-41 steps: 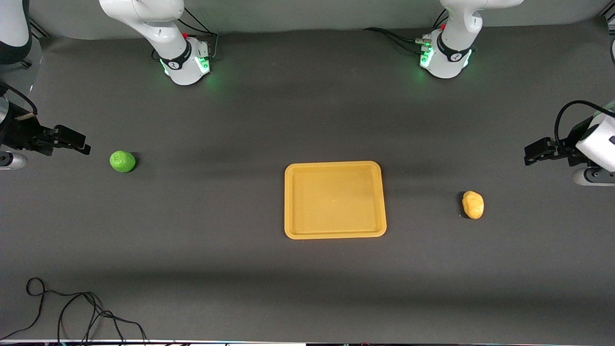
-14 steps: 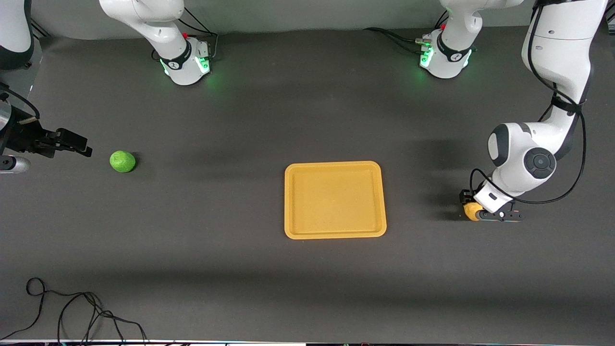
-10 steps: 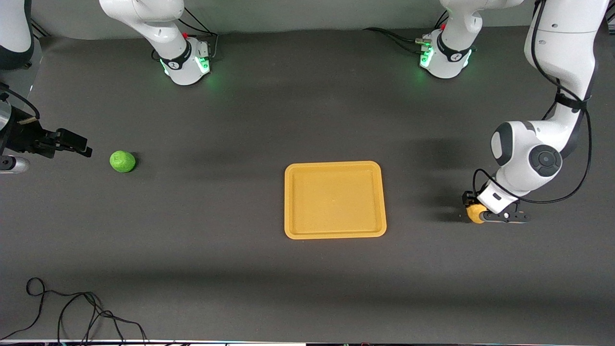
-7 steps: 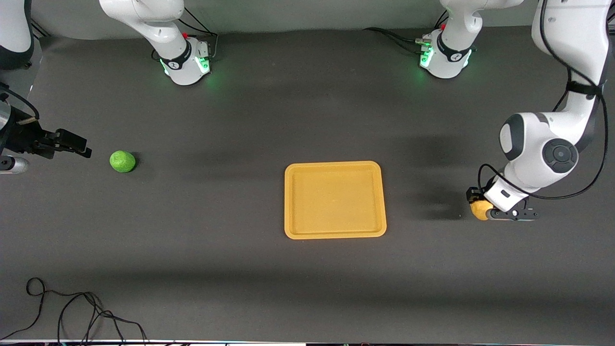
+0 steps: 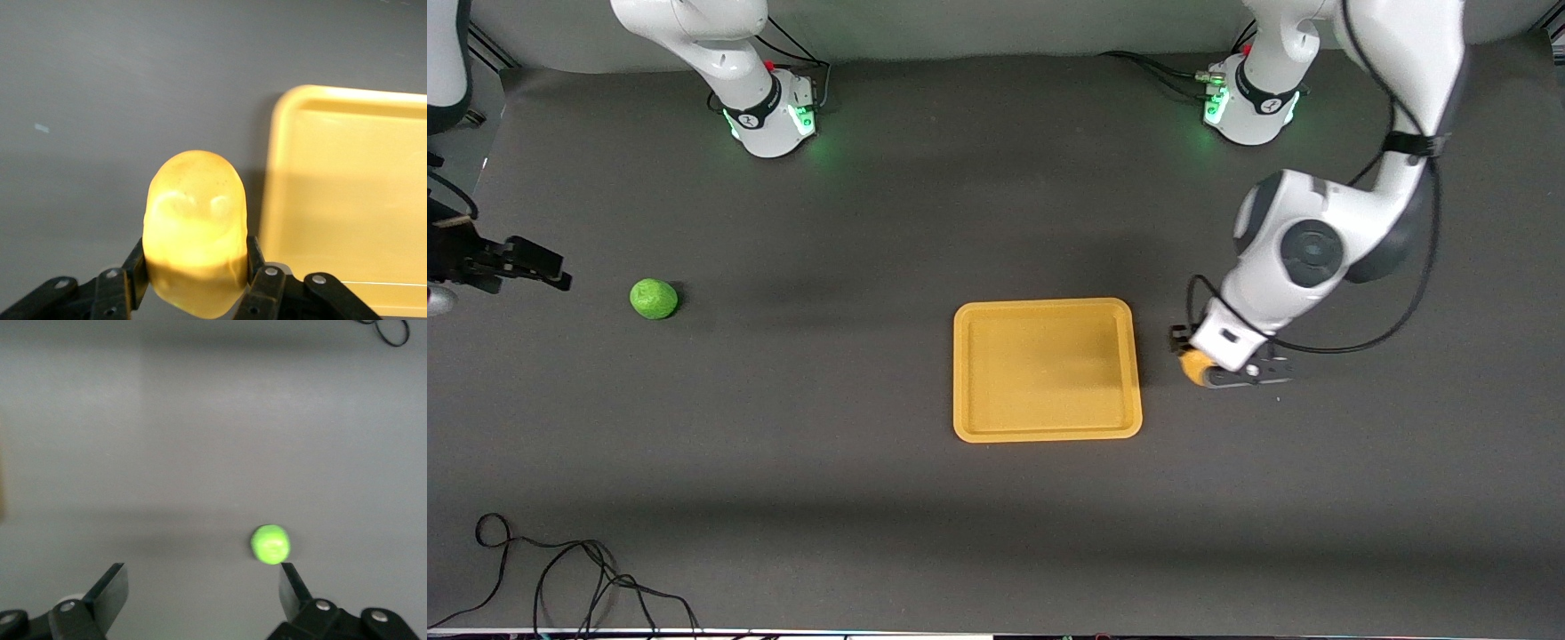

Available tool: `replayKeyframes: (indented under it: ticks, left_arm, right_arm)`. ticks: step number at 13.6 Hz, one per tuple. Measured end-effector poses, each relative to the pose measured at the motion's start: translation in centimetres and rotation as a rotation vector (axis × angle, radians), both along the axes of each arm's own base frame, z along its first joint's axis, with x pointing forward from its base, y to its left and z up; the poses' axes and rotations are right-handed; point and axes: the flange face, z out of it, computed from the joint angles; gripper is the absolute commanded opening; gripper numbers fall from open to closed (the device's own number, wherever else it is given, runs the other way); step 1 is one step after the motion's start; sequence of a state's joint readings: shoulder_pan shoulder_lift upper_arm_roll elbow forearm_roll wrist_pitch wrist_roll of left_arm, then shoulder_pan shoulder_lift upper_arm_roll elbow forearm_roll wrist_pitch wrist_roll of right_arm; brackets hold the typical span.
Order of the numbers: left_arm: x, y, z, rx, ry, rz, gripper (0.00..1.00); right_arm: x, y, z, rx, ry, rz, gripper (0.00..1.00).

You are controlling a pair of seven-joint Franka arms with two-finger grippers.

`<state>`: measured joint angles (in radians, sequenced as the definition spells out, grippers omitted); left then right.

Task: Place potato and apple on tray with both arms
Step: 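Carry the potato with the left gripper over the tray and lower it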

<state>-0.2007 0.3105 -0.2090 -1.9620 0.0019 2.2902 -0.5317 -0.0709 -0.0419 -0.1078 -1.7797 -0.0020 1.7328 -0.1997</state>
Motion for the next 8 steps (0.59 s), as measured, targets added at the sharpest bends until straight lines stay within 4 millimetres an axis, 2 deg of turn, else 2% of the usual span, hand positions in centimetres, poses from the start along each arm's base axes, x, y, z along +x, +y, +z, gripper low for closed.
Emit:
replayKeyframes:
  ticks: [2, 4, 6, 8]
  left_arm:
    - [-1.4, -4.5, -2.2, -0.02, -0.011, 0.019, 0.44]
    - [-2.1, -7.3, -4.7, -0.046, -0.027, 0.039, 0.44]
    - [-2.8, -8.9, -7.0, -0.047, -0.011, 0.039, 0.46]
    - [-3.1, -9.3, -8.9, -0.043, -0.003, 0.034, 0.5]
  right_arm:
    - [-3.2, -4.6, -1.5, 0.013, -0.018, -0.002, 1.0]
    - [-7.2, -7.4, -2.9, 0.037, -0.022, -0.023, 1.0]
    - [-11.0, -8.2, -3.8, 0.036, -0.015, -0.027, 1.0]
    - [-13.6, -8.4, -4.2, 0.031, -0.016, -0.023, 1.0]
